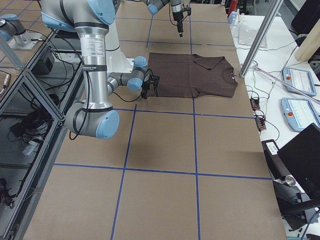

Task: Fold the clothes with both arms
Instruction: 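Move both grippers to the hem corners nearest the robot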

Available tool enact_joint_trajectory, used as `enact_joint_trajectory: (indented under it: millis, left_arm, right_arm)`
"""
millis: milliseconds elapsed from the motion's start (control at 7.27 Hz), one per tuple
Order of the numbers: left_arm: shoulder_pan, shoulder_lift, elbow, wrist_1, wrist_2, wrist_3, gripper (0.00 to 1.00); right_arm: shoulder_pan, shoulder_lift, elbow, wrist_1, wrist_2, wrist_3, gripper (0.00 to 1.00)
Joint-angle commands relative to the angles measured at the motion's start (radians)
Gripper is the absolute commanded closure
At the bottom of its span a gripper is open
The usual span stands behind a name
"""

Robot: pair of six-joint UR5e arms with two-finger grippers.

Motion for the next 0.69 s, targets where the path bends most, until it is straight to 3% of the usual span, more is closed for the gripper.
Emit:
enact_joint_trajectory:
  millis: [0, 138, 550]
  left_arm:
    - [0.001, 0.0, 0.001, 0.0, 0.0, 0.0, 0.0]
    - [0.001, -0.002, 0.0, 0.0, 0.0, 0.0, 0.0]
    - [0.001, 0.0, 0.004, 0.001, 0.0, 0.0, 0.0]
  right_arm:
    - [-0.01, 0.0, 0.004, 0.0, 0.002, -0.001, 0.89]
    - [-0.015, 0.0, 0.005, 0.0, 0.002, -0.001, 1.0]
    - [-0.023, -0.002, 0.028, -0.001, -0.001, -0.001, 1.0]
